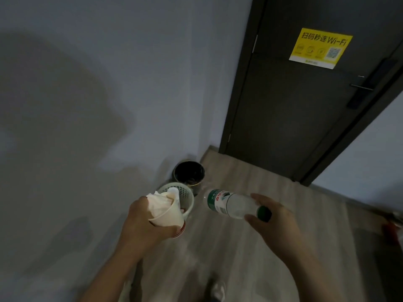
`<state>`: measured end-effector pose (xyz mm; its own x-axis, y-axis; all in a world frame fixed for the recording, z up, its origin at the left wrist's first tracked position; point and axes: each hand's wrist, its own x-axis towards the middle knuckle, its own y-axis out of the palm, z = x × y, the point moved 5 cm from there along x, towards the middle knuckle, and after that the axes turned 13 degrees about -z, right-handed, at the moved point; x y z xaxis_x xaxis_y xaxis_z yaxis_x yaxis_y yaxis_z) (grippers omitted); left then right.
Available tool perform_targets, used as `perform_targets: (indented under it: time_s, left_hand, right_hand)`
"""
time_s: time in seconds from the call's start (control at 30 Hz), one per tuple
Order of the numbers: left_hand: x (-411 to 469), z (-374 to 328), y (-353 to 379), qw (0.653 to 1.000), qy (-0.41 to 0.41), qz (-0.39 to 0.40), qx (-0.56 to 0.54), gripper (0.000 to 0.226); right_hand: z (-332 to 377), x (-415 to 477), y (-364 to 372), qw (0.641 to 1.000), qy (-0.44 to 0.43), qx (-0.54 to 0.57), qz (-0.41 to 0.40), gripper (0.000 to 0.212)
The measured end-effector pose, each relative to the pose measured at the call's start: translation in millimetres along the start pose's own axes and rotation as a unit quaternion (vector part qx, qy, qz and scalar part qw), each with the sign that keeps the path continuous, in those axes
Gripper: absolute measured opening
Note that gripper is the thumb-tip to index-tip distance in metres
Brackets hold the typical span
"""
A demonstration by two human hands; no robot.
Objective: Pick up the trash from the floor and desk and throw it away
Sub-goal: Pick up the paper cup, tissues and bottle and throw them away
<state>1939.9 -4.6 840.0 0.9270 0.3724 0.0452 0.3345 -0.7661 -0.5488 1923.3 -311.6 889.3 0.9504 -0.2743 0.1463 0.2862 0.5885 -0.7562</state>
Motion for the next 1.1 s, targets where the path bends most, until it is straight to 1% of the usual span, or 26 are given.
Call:
perform_targets:
  time_s: [0.13, 0.2, 0.3, 0.37, 0.43, 0.57, 0.83, 0.93, 1.1]
  left_hand:
    - [64, -3, 47, 1.000, -0.014, -0.011, 0.015, 0.090]
    - [91, -4, 68, 0.999, -0.026, -0.007, 0.036, 0.087]
    - [132, -2, 100, 0.997, -0.050, -0.007, 0.050, 0.082]
    - [159, 1, 118, 0.996, -0.065, -0.007, 0.067, 0.078]
    - [184, 5, 135, 0.993, -0.078, -0.004, 0.091, 0.079]
    - [227, 19, 167, 0.988, -0.099, -0.015, 0.118, 0.086]
    - [312, 87, 233, 0.977, -0.164, 0.022, 0.133, 0.086]
    - [336, 112, 248, 0.968, -0.182, 0.028, 0.170, 0.092]
    - [368, 147, 279, 0.958, -0.204, 0.047, 0.197, 0.093]
  right_hand:
    - [-16, 85, 28, 1.000, -0.014, -0.003, 0.018, 0.056]
    - [-23, 126, 38, 0.999, -0.018, -0.012, 0.032, 0.056]
    - [-31, 188, 55, 0.998, -0.015, -0.009, 0.067, 0.057]
    - [-33, 226, 71, 0.996, -0.028, -0.013, 0.088, 0.057]
    - [-34, 256, 90, 0.993, -0.026, -0.018, 0.111, 0.057]
    - [-35, 304, 128, 0.991, -0.018, -0.028, 0.130, 0.058]
    - [-32, 375, 211, 0.982, -0.008, -0.065, 0.177, 0.057]
    - [-33, 394, 236, 0.981, 0.004, -0.061, 0.182, 0.058]
    - [-44, 422, 288, 0.977, 0.005, -0.069, 0.201, 0.057]
